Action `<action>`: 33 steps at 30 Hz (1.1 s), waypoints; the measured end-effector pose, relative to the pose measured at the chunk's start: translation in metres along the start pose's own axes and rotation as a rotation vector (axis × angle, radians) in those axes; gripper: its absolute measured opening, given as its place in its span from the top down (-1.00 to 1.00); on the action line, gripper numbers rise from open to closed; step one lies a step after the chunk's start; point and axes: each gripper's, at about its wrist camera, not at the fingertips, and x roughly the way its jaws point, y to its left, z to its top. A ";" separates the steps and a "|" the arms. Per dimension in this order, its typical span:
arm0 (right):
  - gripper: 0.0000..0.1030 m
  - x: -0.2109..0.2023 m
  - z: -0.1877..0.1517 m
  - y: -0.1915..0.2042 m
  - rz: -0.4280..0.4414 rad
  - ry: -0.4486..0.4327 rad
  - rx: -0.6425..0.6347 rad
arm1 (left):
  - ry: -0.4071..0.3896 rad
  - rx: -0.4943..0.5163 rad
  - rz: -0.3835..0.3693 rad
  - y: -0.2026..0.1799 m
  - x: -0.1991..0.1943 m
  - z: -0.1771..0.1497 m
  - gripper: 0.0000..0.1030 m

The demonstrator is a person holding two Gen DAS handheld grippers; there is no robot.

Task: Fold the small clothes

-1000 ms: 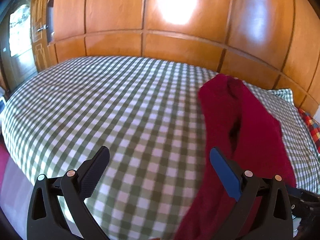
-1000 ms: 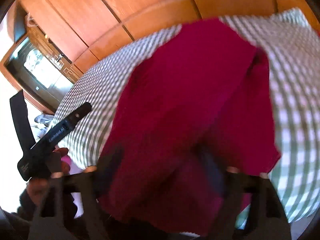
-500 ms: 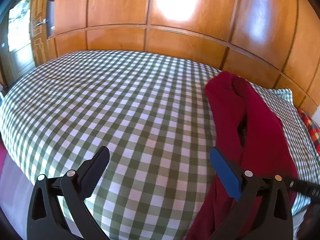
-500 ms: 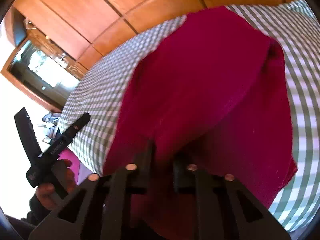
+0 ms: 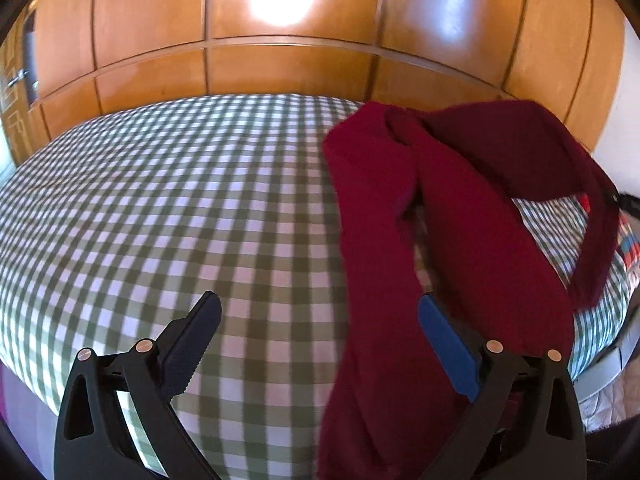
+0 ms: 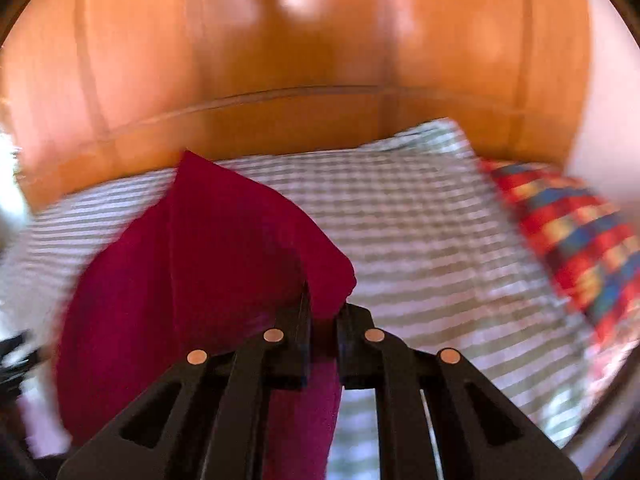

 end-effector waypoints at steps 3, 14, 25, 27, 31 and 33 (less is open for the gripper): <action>0.85 0.040 0.013 -0.028 -0.183 0.007 -0.037 | 0.039 0.030 0.000 -0.010 0.007 -0.003 -0.55; -0.06 0.107 0.003 -0.055 -0.277 0.126 0.000 | 0.132 0.088 -0.058 -0.023 0.024 -0.025 0.48; -0.34 0.010 -0.066 -0.005 0.285 0.204 -0.020 | -0.020 -0.095 0.085 0.077 -0.004 0.036 0.86; -0.08 0.008 -0.081 0.009 0.413 0.283 0.017 | -0.065 -0.152 0.233 0.107 -0.005 0.060 0.92; 0.13 -0.009 -0.122 0.055 0.677 0.445 -0.004 | -0.122 -0.342 0.300 0.153 -0.016 0.090 0.91; 0.11 -0.019 -0.140 0.074 0.706 0.503 -0.057 | -0.160 -0.345 0.263 0.153 -0.025 0.092 0.49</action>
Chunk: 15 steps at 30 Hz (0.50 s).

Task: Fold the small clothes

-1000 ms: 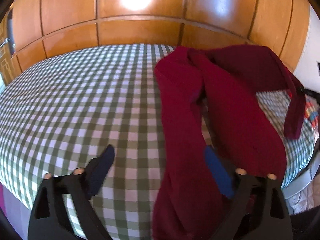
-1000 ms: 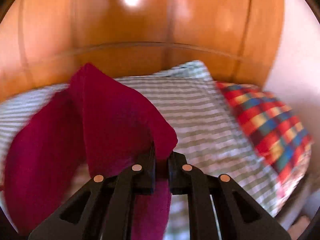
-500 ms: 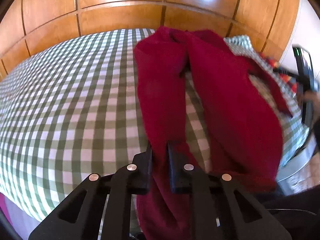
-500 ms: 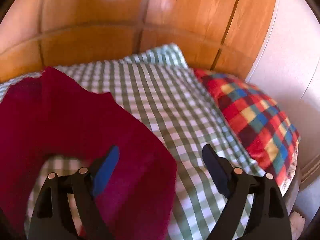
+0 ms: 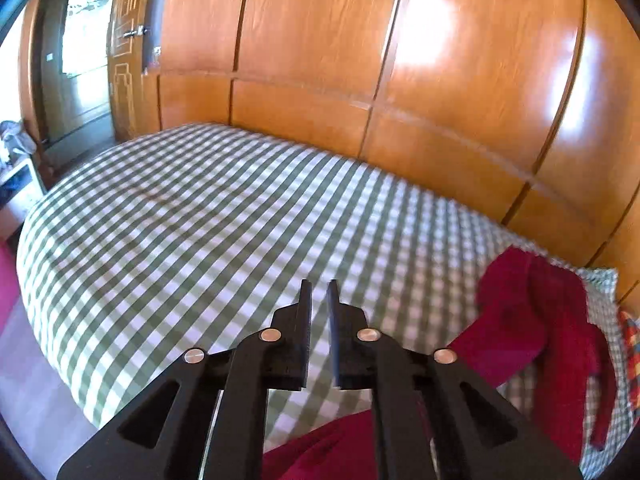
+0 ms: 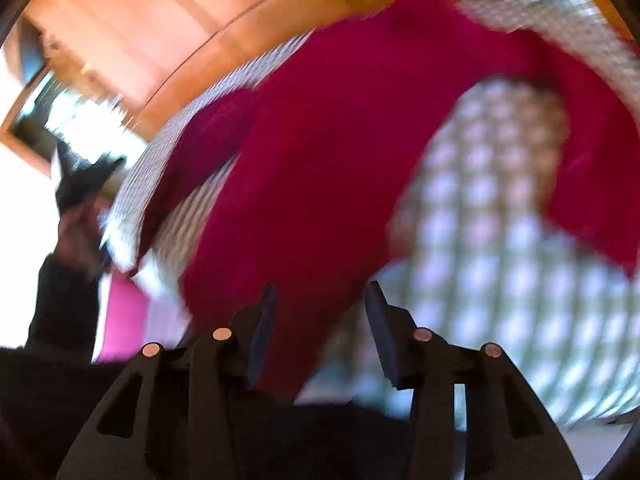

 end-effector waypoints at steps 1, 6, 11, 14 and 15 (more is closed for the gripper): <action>0.09 0.005 -0.006 0.005 -0.011 0.021 -0.011 | -0.009 0.027 -0.008 -0.006 -0.004 -0.005 0.28; 0.11 0.035 -0.012 0.005 0.036 0.077 0.072 | 0.034 0.120 -0.138 -0.039 -0.009 -0.044 -0.05; 0.83 0.017 0.011 0.029 0.093 -0.025 -0.009 | 0.128 0.200 -0.278 -0.073 -0.008 -0.083 -0.05; 0.86 -0.050 0.039 0.038 0.088 -0.264 -0.052 | 0.203 0.204 -0.364 -0.088 -0.005 -0.101 -0.05; 0.89 -0.077 0.050 0.033 0.066 -0.358 -0.039 | 0.225 0.202 -0.390 -0.092 -0.004 -0.107 -0.05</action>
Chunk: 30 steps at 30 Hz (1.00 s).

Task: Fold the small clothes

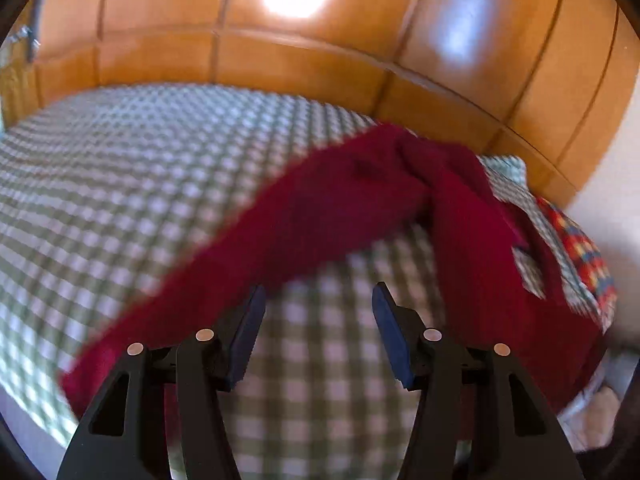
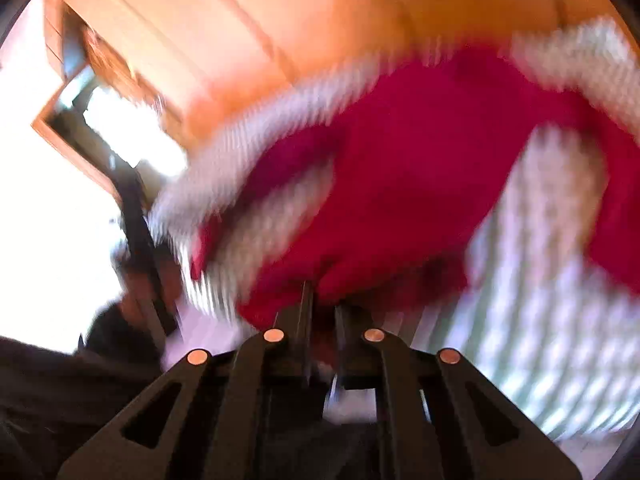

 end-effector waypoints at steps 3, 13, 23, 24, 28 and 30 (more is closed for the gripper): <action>0.89 -0.043 0.042 -0.018 -0.157 -0.202 -0.003 | 0.043 0.051 -0.076 -0.024 0.011 -0.012 -0.05; 0.89 -0.076 0.109 -0.111 -0.820 -0.383 0.008 | 0.164 0.309 -0.285 -0.123 0.041 -0.040 -0.05; 0.89 -0.064 0.102 -0.150 -0.821 -0.303 0.071 | 0.262 0.053 -0.398 -0.155 0.115 -0.015 -0.05; 0.89 -0.064 0.102 -0.146 -0.815 -0.301 0.060 | 0.271 0.022 -0.401 -0.157 0.123 -0.012 -0.05; 0.89 -0.066 0.101 -0.138 -0.781 -0.304 0.036 | 0.303 -0.046 -0.423 -0.164 0.147 -0.005 0.26; 0.89 -0.068 0.099 -0.131 -0.763 -0.306 0.022 | 0.296 -0.061 -0.429 -0.161 0.147 0.001 0.85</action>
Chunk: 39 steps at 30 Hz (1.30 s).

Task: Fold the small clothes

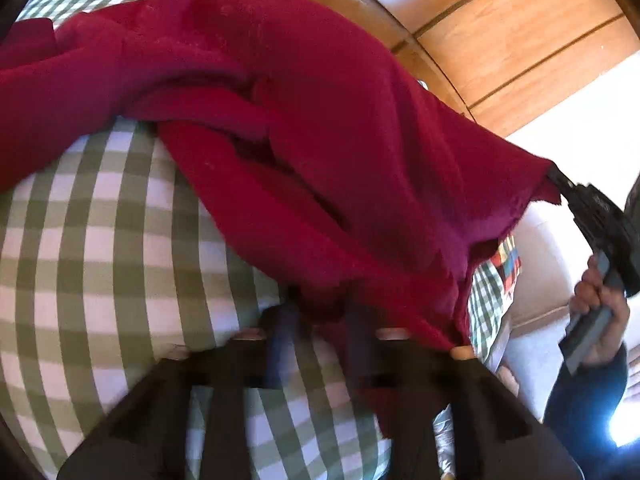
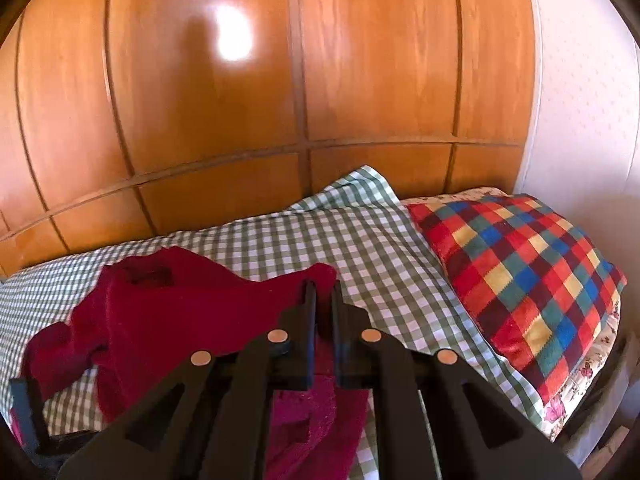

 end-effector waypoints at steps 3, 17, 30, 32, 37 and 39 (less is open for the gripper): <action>0.89 -0.020 0.000 0.008 0.041 -0.021 -0.034 | -0.061 0.051 -0.016 0.000 -0.034 0.003 0.88; 0.89 -0.088 -0.099 0.050 0.408 0.262 -0.190 | -0.169 0.054 0.130 0.069 -0.226 -0.076 0.90; -0.15 -0.072 -0.173 0.074 0.372 0.507 -0.449 | -0.311 -0.154 0.459 0.148 -0.269 -0.097 0.09; -0.27 -0.073 -0.156 0.079 0.367 0.447 -0.452 | -0.337 -0.168 0.572 0.159 -0.282 -0.091 -0.06; -0.58 -0.057 -0.121 0.111 0.323 0.306 -0.462 | -0.307 -0.171 0.555 0.179 -0.278 -0.089 -0.65; -0.64 -0.044 -0.110 0.133 0.337 0.253 -0.438 | -0.237 -0.126 0.611 0.179 -0.257 -0.088 -0.61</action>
